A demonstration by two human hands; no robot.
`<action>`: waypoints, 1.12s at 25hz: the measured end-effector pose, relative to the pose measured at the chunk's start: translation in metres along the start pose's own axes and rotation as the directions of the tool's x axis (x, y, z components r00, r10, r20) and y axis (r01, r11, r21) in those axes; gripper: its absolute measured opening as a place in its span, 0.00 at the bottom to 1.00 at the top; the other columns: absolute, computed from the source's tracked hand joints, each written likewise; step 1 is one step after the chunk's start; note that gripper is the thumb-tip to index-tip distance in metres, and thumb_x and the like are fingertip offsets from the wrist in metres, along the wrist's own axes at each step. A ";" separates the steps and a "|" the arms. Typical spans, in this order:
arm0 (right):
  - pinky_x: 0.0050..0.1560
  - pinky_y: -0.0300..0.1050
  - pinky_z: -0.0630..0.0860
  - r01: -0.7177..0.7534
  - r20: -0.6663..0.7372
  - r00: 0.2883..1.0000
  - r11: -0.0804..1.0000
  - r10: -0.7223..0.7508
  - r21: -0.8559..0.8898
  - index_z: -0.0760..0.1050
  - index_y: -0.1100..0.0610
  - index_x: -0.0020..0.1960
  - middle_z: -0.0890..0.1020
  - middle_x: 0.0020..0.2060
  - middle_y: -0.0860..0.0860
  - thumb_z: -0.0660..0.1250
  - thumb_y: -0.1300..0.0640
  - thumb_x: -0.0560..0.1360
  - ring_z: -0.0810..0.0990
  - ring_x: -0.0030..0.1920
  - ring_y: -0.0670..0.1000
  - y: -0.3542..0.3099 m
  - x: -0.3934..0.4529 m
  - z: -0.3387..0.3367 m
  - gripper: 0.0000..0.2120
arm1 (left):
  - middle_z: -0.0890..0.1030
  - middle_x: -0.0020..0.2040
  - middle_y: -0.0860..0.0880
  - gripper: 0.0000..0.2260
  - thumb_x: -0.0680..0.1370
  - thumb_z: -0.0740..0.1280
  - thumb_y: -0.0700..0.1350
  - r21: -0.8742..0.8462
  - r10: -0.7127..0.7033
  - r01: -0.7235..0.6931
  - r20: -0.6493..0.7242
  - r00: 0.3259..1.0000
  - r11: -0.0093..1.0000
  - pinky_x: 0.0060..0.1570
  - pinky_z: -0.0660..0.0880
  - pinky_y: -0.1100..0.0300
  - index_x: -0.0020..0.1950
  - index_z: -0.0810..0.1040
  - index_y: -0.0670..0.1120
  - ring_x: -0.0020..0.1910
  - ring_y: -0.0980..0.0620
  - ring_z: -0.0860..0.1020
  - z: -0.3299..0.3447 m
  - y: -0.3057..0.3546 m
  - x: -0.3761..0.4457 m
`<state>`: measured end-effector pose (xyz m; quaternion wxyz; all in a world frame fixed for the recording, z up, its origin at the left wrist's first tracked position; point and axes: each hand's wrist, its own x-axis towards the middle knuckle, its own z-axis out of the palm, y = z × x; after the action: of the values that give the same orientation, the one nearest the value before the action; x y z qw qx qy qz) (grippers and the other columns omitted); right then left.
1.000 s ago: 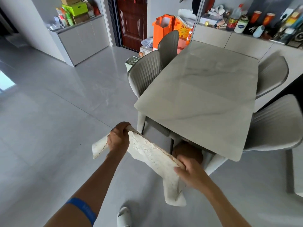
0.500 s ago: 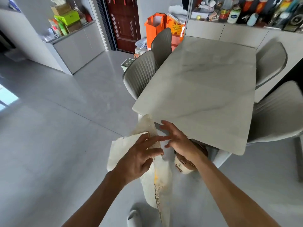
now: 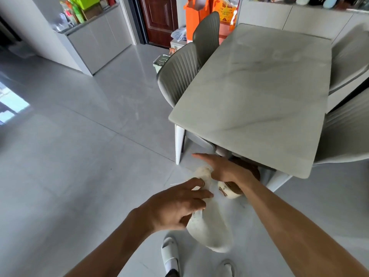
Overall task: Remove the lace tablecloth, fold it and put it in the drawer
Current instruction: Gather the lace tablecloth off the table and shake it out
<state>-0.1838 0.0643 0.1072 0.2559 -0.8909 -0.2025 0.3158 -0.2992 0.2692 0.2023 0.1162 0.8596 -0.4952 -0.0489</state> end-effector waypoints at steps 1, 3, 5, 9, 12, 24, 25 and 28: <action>0.70 0.45 0.69 -0.020 0.039 0.999 0.998 0.018 0.057 0.62 0.41 0.76 0.67 0.75 0.44 0.58 0.73 0.71 0.67 0.74 0.47 0.001 -0.001 0.005 0.40 | 0.82 0.61 0.51 0.13 0.65 0.74 0.36 -0.010 0.007 -0.007 0.021 1.000 1.000 0.61 0.69 0.63 0.48 0.84 0.46 0.65 0.44 0.73 0.002 0.001 -0.001; 0.53 0.29 0.73 -0.126 0.131 0.986 0.979 0.106 0.158 0.75 0.43 0.67 0.75 0.62 0.40 0.57 0.71 0.70 0.77 0.60 0.42 -0.001 -0.002 0.011 0.33 | 0.83 0.59 0.53 0.12 0.65 0.74 0.36 -0.001 0.014 -0.014 0.053 0.999 1.000 0.60 0.69 0.64 0.46 0.85 0.47 0.64 0.45 0.74 0.006 0.003 0.000; 0.28 0.26 0.69 -0.255 0.241 0.949 0.947 0.205 0.197 0.81 0.51 0.54 0.79 0.43 0.43 0.58 0.69 0.71 0.77 0.37 0.41 -0.001 -0.003 0.015 0.21 | 0.83 0.59 0.54 0.11 0.65 0.73 0.38 0.025 0.025 -0.027 0.085 0.996 0.999 0.61 0.69 0.65 0.45 0.85 0.48 0.63 0.45 0.76 0.007 0.004 0.002; 0.32 0.29 0.72 -0.403 0.277 0.911 0.806 0.307 0.433 0.78 0.57 0.51 0.79 0.38 0.49 0.60 0.66 0.78 0.76 0.40 0.46 0.018 -0.012 0.041 0.10 | 0.82 0.59 0.55 0.08 0.66 0.72 0.41 0.030 0.060 -0.064 0.126 0.990 0.998 0.63 0.70 0.64 0.43 0.83 0.49 0.65 0.47 0.73 0.006 0.008 0.004; 0.50 0.37 0.74 -0.309 0.166 0.951 0.741 0.263 0.596 0.79 0.57 0.52 0.80 0.44 0.49 0.59 0.61 0.80 0.77 0.46 0.47 0.022 -0.014 0.061 0.10 | 0.82 0.56 0.55 0.05 0.66 0.71 0.43 0.026 0.114 -0.119 0.144 0.983 0.993 0.64 0.68 0.64 0.41 0.82 0.49 0.64 0.49 0.68 0.003 0.015 0.007; 0.39 0.44 0.71 -0.124 0.051 0.952 0.226 0.301 0.966 0.78 0.55 0.38 0.79 0.37 0.54 0.71 0.53 0.68 0.77 0.39 0.52 0.035 -0.026 0.076 0.06 | 0.85 0.52 0.55 0.20 0.69 0.55 0.39 -0.069 -0.130 0.128 -0.027 0.991 0.989 0.62 0.75 0.57 0.48 0.86 0.44 0.58 0.45 0.79 0.009 -0.014 -0.021; 0.37 0.43 0.70 -0.077 -0.003 0.954 0.256 0.299 0.964 0.78 0.56 0.39 0.77 0.37 0.55 0.72 0.55 0.71 0.76 0.38 0.52 0.036 -0.028 0.072 0.06 | 0.85 0.52 0.56 0.20 0.70 0.55 0.39 -0.070 -0.164 0.161 -0.040 0.986 0.985 0.62 0.75 0.57 0.50 0.86 0.44 0.59 0.45 0.79 0.011 -0.019 -0.025; 0.31 0.34 0.68 0.086 -0.212 0.927 0.376 0.309 0.923 0.78 0.54 0.36 0.76 0.31 0.50 0.68 0.60 0.78 0.72 0.30 0.44 0.035 -0.028 0.061 0.12 | 0.85 0.54 0.56 0.18 0.70 0.59 0.39 -0.090 -0.245 0.238 -0.083 0.966 0.967 0.60 0.75 0.60 0.52 0.86 0.46 0.60 0.47 0.76 0.021 -0.032 -0.036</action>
<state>-0.2376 0.0423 0.0593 0.7155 -0.6501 0.1177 0.2271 -0.2949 0.3121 0.1727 0.1663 0.9095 -0.3786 -0.0420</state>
